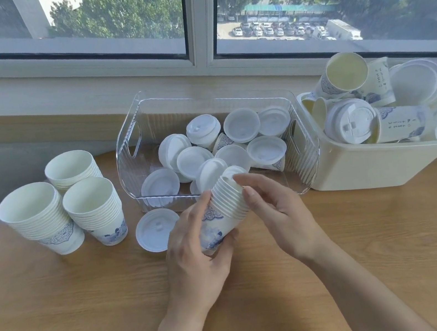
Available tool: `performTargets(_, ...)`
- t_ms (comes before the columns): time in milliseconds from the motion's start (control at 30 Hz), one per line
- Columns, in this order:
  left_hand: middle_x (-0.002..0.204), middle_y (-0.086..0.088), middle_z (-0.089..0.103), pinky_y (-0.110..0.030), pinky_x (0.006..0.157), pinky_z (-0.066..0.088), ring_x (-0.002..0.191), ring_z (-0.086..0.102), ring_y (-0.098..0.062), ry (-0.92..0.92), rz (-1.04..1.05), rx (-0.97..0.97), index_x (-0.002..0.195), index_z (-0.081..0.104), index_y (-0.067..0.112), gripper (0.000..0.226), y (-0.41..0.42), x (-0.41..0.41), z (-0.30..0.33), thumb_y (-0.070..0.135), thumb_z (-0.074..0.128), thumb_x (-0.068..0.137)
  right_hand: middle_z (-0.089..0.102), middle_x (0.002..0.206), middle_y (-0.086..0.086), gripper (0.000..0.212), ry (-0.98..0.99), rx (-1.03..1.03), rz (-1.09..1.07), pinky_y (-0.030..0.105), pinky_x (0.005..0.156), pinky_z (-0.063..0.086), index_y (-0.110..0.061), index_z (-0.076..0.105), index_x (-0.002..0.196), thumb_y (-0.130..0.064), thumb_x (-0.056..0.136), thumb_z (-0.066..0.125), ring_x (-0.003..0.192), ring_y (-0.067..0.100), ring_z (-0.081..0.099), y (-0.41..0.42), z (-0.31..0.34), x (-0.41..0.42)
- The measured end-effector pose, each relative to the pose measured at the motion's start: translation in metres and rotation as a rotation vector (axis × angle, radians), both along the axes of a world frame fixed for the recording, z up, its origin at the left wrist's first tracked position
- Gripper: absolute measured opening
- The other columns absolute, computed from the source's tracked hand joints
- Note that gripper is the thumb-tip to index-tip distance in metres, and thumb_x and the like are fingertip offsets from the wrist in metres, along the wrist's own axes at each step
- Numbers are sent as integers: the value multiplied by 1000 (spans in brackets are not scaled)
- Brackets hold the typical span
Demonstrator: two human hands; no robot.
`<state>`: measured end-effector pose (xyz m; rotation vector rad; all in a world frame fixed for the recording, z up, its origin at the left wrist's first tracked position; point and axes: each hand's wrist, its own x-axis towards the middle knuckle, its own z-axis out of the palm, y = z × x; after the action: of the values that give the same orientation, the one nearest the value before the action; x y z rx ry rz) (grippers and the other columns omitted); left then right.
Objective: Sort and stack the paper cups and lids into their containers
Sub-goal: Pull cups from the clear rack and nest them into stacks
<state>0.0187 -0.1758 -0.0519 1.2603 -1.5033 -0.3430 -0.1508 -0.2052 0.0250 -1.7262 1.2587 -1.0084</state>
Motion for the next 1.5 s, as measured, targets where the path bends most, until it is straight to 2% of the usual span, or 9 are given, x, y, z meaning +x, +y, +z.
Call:
performTargets(200,134,27,55,-21,103,46,124,56,-2,63,75,0,151,46,31,74,-2,2,-1,35,81,86,54,147,-10,40,234,-73,-158,24,106,42,-29,54,148,-34,109,48,129,5,53,-48,10,-11)
performTargets(300,134,30,53,-16,102,43,124,55,0,70,74,8,151,46,31,74,-3,2,-1,37,79,85,46,153,-6,48,376,37,-146,25,100,39,-27,41,157,-30,110,46,116,8,56,-78,15,-11)
performTargets(467,131,20,57,-19,102,44,122,56,-4,67,64,26,151,46,32,73,-3,1,-1,38,80,86,41,161,4,52,496,71,-216,33,119,27,-20,35,161,-22,109,40,149,21,37,-111,16,-10)
performTargets(567,130,19,58,-17,102,42,121,57,-5,72,64,27,150,47,31,74,-3,2,-1,38,79,84,57,142,7,52,487,78,-246,39,114,38,-26,39,159,-20,107,40,136,27,50,-120,16,-7)
performTargets(700,127,15,61,-19,101,44,120,57,-8,68,56,46,151,48,31,73,-2,1,1,40,78,85,61,134,6,51,477,61,-221,45,110,43,-32,41,157,-21,108,40,124,27,58,-126,15,-3)
performTargets(1000,129,20,59,-23,103,45,123,56,-8,65,60,60,152,46,35,74,-1,2,2,41,78,85,51,153,-1,49,375,84,-208,49,113,45,-18,43,156,-17,108,42,131,27,59,-123,7,5)
performTargets(1333,126,19,60,-41,99,52,120,58,-12,59,64,37,151,48,32,75,-2,2,0,38,80,83,30,167,-8,50,347,53,-175,53,113,46,-32,50,150,-15,105,41,127,25,59,-135,8,6)
performTargets(1400,126,18,59,-42,98,53,120,59,-11,51,68,25,151,48,32,75,-2,2,-1,37,81,83,45,154,-8,49,312,83,-162,47,104,54,-27,50,152,-12,107,39,104,16,62,-137,8,8)
performTargets(1500,125,17,60,-41,96,54,118,59,-10,34,72,13,151,48,31,77,-3,3,-2,32,86,84,59,116,2,53,188,200,-195,27,66,59,-32,50,151,-6,107,36,74,14,63,-138,9,9)
